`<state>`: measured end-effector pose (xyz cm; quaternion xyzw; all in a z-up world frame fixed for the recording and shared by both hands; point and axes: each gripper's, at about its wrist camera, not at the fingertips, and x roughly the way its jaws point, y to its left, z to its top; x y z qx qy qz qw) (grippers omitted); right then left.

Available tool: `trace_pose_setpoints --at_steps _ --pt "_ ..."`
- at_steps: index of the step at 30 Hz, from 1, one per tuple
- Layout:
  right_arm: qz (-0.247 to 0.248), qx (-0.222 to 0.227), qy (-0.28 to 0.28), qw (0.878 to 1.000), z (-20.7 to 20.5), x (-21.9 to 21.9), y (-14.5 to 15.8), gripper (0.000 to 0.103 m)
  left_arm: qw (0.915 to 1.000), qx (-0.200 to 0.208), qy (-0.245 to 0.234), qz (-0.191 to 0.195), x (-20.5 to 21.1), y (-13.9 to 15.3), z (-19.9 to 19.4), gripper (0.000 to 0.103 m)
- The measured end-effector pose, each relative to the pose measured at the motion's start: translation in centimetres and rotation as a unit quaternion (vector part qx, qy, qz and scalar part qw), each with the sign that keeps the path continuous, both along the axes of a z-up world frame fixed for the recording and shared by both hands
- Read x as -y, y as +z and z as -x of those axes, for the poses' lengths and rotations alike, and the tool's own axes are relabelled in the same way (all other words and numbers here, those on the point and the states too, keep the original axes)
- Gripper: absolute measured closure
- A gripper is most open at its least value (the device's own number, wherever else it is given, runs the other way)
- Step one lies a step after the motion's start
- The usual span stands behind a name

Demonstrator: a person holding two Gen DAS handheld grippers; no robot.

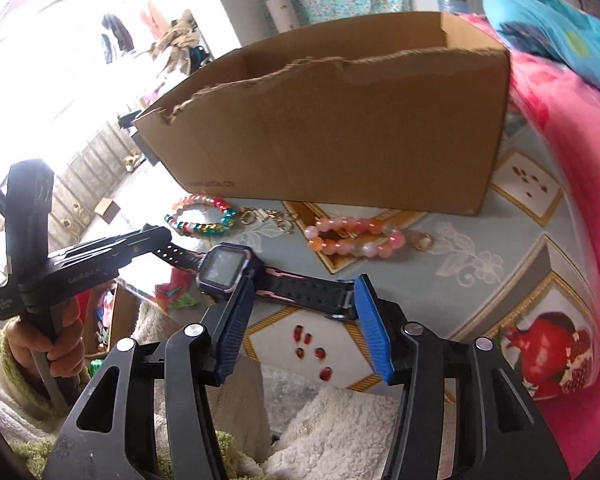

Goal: Organize jewelry
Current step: 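Lift the smartwatch with the right gripper and carry it into the cardboard box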

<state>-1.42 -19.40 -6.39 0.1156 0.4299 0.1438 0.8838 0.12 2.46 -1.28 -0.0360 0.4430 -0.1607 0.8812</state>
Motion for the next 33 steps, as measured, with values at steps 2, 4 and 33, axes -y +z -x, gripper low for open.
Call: trace_pose_setpoints --at_steps 2,4,33 --pt "-0.011 -0.020 -0.018 1.000 -0.4 0.9 -0.7 0.067 1.0000 -0.001 0.000 -0.004 0.0 -0.1 0.1 0.084" --pt "-0.028 -0.019 -0.024 0.999 -0.4 1.3 -0.7 0.068 0.9999 -0.001 0.000 -0.010 0.1 -0.3 0.2 0.084" --pt "0.003 0.143 0.041 0.989 -1.2 -2.2 13.5 0.100 0.9891 0.115 -0.070 0.060 0.4 12.1 1.3 0.085"
